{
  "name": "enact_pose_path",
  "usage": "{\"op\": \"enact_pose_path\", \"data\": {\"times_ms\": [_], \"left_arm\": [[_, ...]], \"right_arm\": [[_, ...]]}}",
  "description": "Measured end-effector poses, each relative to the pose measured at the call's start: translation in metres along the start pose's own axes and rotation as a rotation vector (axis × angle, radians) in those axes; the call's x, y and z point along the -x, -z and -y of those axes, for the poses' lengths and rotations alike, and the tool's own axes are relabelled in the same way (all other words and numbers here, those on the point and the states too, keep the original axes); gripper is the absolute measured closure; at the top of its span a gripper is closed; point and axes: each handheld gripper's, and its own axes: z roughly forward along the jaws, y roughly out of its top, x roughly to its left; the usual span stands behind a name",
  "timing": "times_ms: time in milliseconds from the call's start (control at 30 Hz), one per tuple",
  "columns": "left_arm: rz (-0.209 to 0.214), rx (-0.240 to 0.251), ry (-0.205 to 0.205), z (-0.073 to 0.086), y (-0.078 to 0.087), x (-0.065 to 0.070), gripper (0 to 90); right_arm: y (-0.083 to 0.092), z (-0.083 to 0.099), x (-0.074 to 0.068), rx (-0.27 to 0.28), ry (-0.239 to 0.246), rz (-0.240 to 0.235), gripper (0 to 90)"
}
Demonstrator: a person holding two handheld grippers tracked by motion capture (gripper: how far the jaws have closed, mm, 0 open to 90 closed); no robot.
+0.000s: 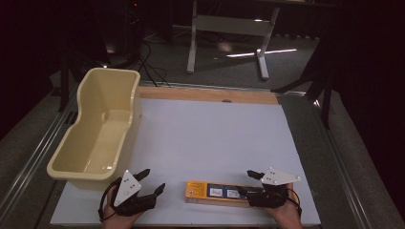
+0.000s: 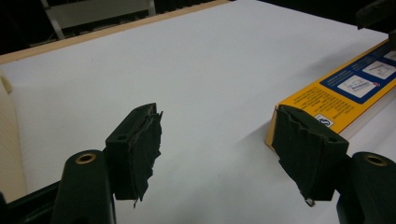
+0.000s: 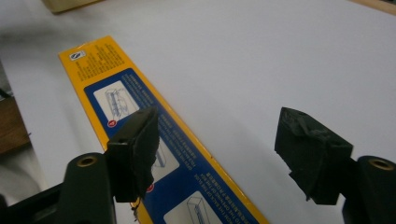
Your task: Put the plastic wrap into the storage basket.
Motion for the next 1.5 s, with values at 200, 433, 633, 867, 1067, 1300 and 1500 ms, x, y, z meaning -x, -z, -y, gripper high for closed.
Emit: {"op": "enact_pose_path", "data": {"times_ms": [200,433,633,867,1067,1300,1500], "left_arm": [[-0.013,-0.001,0.014,0.001,0.0,-0.004,32.8],[-0.019,0.011,0.025,0.002,0.002,-0.005,33.2],[-0.021,0.003,0.019,0.002,0.001,-0.005,33.3],[-0.01,-0.004,0.017,0.002,-0.001,-0.004,33.3],[-0.007,-0.011,0.015,0.002,-0.003,-0.003,33.4],[-0.009,-0.013,0.014,0.002,-0.002,-0.003,33.5],[-0.009,-0.012,0.014,0.002,-0.003,-0.003,33.5]], "right_arm": [[0.001,-0.001,0.002,-0.034,0.008,-0.041,36.7],[-0.002,-0.007,0.005,-0.098,0.057,-0.098,31.1],[-0.007,-0.006,0.003,-0.159,0.103,-0.146,29.2],[-0.011,-0.003,0.003,-0.201,0.11,-0.197,23.1],[-0.021,-0.004,-0.003,-0.264,0.161,-0.201,22.4],[-0.028,-0.005,-0.008,-0.355,0.247,-0.163,19.9],[-0.031,-0.006,-0.006,-0.388,0.242,-0.173,22.3]]}}
